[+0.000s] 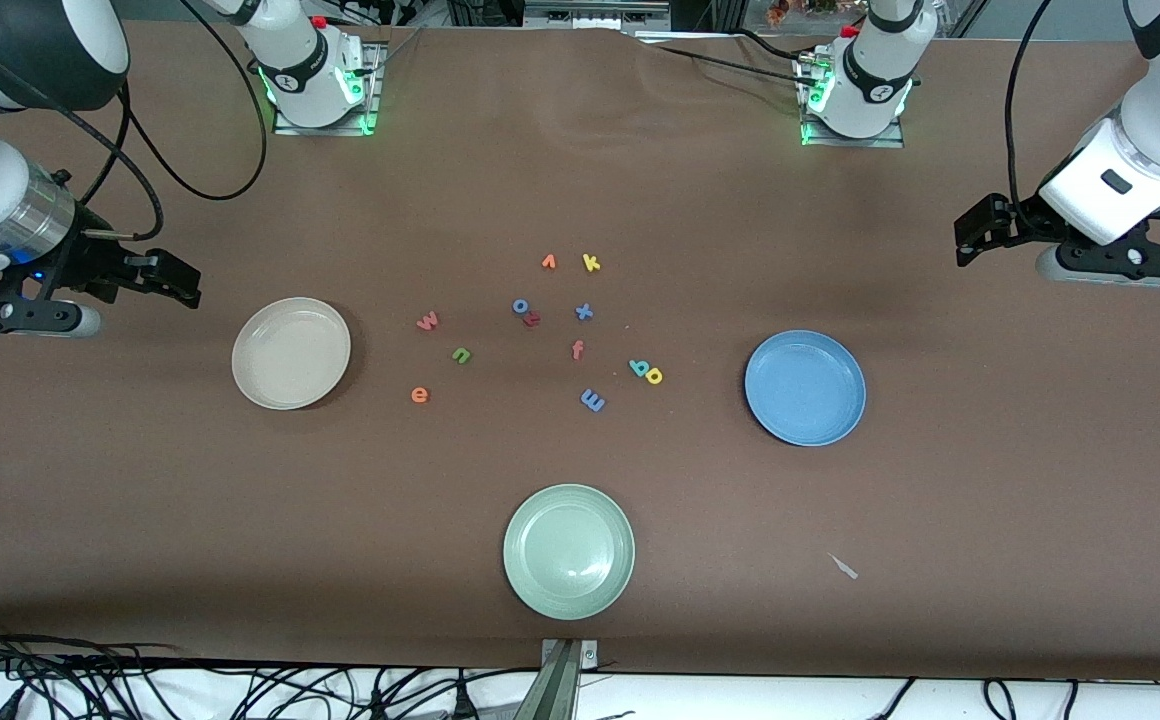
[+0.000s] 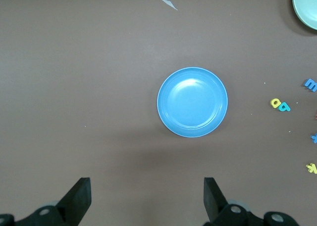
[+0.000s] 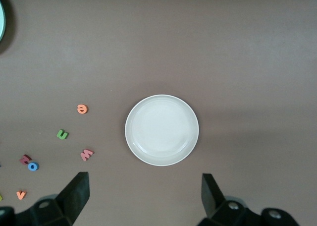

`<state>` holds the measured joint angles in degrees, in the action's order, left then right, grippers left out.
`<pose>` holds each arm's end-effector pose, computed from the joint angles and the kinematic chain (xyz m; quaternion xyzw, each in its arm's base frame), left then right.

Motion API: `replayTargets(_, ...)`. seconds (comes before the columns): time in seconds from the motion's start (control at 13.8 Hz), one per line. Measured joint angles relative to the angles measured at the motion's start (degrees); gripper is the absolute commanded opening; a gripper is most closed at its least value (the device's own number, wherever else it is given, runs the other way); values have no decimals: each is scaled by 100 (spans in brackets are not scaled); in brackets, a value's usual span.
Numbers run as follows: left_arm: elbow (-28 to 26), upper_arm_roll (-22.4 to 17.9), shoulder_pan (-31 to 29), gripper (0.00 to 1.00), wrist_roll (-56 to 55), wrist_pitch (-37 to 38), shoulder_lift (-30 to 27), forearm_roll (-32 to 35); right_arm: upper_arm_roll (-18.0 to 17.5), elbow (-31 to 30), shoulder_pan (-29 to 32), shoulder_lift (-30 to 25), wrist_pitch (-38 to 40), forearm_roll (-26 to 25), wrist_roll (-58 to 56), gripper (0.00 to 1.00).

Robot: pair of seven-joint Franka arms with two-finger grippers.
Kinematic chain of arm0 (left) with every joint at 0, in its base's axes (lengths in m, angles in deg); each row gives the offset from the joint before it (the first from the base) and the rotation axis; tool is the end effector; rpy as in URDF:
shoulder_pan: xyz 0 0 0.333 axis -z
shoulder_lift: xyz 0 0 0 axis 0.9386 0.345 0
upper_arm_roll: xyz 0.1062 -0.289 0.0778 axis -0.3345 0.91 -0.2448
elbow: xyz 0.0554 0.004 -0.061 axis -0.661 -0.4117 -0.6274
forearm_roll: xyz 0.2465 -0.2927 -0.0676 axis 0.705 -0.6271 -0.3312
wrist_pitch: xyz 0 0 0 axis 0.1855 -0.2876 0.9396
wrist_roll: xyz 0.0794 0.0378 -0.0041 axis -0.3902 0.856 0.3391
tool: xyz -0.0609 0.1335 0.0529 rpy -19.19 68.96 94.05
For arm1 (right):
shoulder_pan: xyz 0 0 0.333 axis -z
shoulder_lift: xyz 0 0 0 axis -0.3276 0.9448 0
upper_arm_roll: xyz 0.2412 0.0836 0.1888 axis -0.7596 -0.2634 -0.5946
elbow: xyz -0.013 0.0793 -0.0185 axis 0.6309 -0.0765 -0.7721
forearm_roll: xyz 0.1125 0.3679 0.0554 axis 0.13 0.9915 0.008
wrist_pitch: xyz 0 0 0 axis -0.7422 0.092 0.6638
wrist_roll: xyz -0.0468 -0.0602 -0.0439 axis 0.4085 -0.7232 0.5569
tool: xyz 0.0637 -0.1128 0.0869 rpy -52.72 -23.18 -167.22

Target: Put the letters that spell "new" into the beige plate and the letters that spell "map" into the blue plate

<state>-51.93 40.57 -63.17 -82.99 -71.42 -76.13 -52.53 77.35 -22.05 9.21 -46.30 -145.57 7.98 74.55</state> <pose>0.5473 -0.0635 0.5414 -0.9993 0.0344 0.0101 0.0101 0.5908 0.0651 0.5099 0.9996 -0.0245 -0.0073 0.0135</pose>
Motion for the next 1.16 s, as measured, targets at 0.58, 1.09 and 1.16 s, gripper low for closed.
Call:
replayTargets(0.58, 0, 0, 0, 100, 0, 68, 0, 0, 3, -1, 3, 2, 3, 0, 0, 100)
replayTargets(1.09, 0, 0, 0, 100, 0, 90, 0, 0, 3, -6, 3, 7, 4, 2, 0, 100)
replayTargets(1.16, 0, 0, 0, 100, 0, 91, 0, 0, 2, -7, 3, 7, 4, 2, 0, 100)
